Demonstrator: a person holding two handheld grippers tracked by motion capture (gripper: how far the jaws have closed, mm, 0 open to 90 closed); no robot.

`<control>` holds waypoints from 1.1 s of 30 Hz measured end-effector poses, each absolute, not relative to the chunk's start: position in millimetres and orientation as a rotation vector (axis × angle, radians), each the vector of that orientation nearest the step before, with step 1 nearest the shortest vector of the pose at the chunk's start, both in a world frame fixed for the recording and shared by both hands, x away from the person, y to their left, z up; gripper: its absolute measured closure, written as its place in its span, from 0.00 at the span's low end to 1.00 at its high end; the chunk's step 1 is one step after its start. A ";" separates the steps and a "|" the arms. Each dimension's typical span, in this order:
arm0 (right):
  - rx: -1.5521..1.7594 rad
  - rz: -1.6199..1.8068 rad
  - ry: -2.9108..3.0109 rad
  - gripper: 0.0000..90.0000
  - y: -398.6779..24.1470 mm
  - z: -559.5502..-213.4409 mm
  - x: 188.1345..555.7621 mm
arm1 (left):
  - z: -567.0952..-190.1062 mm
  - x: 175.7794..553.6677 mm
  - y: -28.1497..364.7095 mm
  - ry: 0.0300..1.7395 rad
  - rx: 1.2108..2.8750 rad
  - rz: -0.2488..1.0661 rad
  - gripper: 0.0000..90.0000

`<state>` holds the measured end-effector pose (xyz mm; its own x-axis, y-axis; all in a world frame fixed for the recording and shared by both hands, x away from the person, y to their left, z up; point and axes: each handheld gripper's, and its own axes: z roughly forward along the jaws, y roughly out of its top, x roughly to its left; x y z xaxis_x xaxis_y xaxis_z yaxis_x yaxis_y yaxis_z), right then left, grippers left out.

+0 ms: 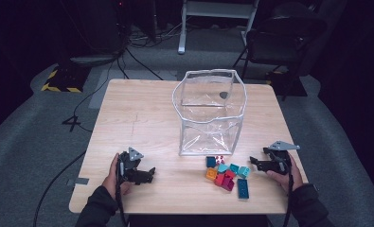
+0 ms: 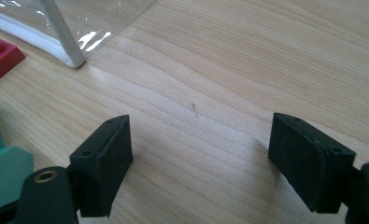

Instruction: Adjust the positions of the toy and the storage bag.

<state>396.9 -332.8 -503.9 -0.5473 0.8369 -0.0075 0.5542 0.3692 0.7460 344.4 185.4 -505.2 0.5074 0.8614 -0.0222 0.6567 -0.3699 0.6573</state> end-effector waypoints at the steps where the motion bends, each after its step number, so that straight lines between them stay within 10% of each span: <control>1: 1.214 0.995 2.252 0.24 -332.2 -503.5 396.6 | -505.2 344.0 187.5 1.213 2.153 0.425 0.00; 33: 0.930 1.216 2.329 0.27 -325.8 -473.6 368.8 | -505.1 342.1 197.9 1.109 2.201 0.402 0.00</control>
<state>368.8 -325.8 -473.6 -0.7221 0.6917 -0.0073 0.3892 0.4151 0.8223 342.1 197.9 -505.1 0.5985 0.8011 -0.0111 0.6076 -0.4448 0.6579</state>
